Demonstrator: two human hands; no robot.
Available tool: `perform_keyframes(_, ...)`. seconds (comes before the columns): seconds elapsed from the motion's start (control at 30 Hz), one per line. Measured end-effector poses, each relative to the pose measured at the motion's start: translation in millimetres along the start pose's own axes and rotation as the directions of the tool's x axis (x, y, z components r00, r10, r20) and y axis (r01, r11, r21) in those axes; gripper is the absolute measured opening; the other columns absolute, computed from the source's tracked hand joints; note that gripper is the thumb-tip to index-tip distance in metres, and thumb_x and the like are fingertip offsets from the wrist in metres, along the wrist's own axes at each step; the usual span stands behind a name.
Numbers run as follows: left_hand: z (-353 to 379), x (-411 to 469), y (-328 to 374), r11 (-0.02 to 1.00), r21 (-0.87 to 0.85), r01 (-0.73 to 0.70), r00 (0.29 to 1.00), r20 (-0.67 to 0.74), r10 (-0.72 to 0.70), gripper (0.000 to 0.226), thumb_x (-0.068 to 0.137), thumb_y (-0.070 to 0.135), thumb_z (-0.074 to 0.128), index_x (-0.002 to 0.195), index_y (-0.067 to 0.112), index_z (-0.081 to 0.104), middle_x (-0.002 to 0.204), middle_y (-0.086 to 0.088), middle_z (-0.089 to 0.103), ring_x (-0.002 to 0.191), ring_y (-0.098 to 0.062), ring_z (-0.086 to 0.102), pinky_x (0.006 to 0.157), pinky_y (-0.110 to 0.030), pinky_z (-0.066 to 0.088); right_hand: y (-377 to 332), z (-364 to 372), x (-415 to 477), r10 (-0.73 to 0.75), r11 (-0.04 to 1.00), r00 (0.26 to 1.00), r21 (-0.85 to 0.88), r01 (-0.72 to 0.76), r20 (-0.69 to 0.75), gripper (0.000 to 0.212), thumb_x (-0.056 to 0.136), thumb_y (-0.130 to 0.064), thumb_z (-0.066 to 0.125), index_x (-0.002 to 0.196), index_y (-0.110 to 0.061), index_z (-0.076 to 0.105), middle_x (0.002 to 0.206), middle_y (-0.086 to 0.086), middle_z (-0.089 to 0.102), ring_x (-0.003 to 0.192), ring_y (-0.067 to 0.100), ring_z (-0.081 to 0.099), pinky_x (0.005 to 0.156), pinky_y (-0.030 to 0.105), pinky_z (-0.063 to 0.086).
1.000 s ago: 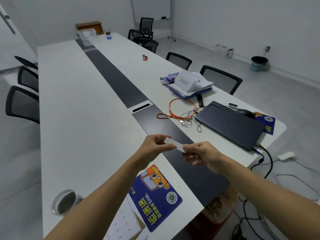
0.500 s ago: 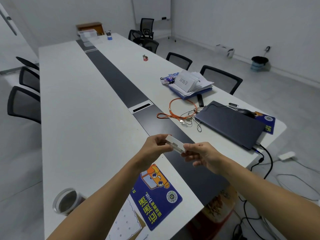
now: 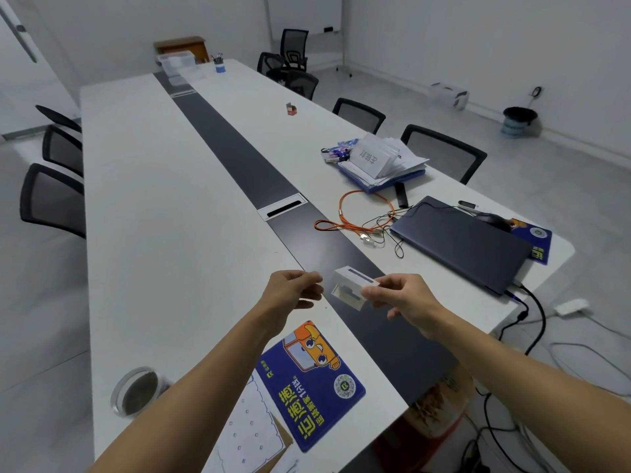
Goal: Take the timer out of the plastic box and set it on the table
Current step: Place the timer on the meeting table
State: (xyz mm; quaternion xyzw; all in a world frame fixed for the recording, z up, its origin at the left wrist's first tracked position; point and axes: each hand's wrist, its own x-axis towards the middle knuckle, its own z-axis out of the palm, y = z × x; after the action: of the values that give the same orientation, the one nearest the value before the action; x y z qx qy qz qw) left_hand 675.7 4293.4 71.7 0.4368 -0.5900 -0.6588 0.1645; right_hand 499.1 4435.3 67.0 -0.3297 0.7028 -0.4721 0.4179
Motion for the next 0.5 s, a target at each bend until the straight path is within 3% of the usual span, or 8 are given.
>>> perform_keyframes(0.13,-8,1,0,0.994,-0.072,0.083,0.992,0.099,-0.075,0.026,0.093,0.020,0.061,0.105,-0.001,0.070,0.086,-0.015,0.073,0.071,-0.023,0.070,0.066,-0.028,0.058,3,17,4,-0.077,0.986,0.996,-0.150,0.070,-0.039,0.050,0.070,-0.032,0.085,0.109,-0.010,0.063,0.101,-0.003,0.067,0.089,0.016,0.066,0.056,0.018,0.053)
perform_keyframes(0.3,-24,8,-6,0.986,-0.103,0.132,0.984,0.133,-0.118,0.019,0.091,0.010,0.064,0.105,-0.003,0.069,0.098,-0.019,0.073,0.072,-0.025,0.072,0.069,-0.027,0.060,5,37,11,-0.148,0.950,0.989,-0.277,0.142,-0.002,0.062,0.065,-0.037,0.087,0.114,-0.015,0.057,0.106,-0.009,0.064,0.093,0.013,0.067,0.072,0.024,0.060)
perform_keyframes(0.5,-56,25,-15,0.975,-0.027,0.221,0.943,0.260,-0.207,0.023,0.098,0.014,0.052,0.102,-0.001,0.069,0.109,-0.016,0.071,0.089,-0.024,0.063,0.081,-0.032,0.054,0,44,21,-0.076,0.956,0.988,-0.271,0.111,0.137,0.071,0.072,-0.031,0.084,0.132,-0.026,0.046,0.116,-0.004,0.062,0.098,0.018,0.066,0.078,0.024,0.059)
